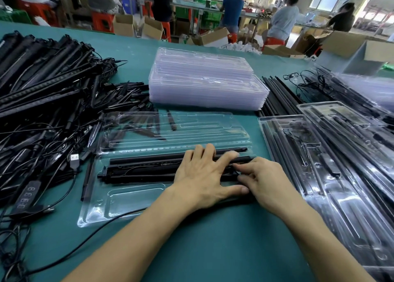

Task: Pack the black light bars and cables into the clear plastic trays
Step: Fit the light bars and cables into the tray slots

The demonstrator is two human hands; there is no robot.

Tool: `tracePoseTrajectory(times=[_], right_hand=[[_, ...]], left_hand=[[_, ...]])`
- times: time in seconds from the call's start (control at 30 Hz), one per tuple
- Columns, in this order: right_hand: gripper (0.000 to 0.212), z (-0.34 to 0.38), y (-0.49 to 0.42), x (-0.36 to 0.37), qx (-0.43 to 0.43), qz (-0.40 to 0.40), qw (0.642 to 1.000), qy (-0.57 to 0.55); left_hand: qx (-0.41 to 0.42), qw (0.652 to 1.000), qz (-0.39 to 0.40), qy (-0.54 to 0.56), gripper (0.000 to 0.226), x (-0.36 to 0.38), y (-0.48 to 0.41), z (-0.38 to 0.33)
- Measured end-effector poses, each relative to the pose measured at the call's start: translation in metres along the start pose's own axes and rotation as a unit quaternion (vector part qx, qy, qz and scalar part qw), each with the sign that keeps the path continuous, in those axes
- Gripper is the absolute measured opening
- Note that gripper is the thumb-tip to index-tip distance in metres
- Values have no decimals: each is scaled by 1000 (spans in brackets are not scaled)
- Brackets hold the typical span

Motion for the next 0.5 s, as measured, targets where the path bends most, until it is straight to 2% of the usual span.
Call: tracePoseTrajectory(times=[0.1, 0.17, 0.23, 0.33, 0.4, 0.5], right_hand=[[18, -3, -2, -9, -13, 38, 998, 39], [15, -4, -2, -15, 11, 43, 999, 0], [23, -4, -3, -20, 27, 56, 996, -63], [19, -4, -8, -29, 26, 95, 994, -42], [15, -5, -25, -41, 17, 61, 998, -28], [15, -9, -72, -56, 22, -38, 998, -50]], left_hand=[[32, 999, 19, 5, 73, 0, -1, 1], [30, 999, 28, 3, 72, 0, -1, 0], [26, 999, 30, -13, 74, 1, -1, 0], [26, 999, 31, -20, 76, 0, -1, 1], [26, 999, 30, -24, 78, 0, 0, 1], [22, 999, 29, -16, 78, 0, 0, 0]])
Point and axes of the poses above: each hand's wrist, its own y-axis away from the middle knuckle, its own x-axis out of the palm, z = x × y, the point moved 1 cm from there along -y, towards the middle knuckle, and after that the axes turned 7 degrees about z, right-handed, at the moved point
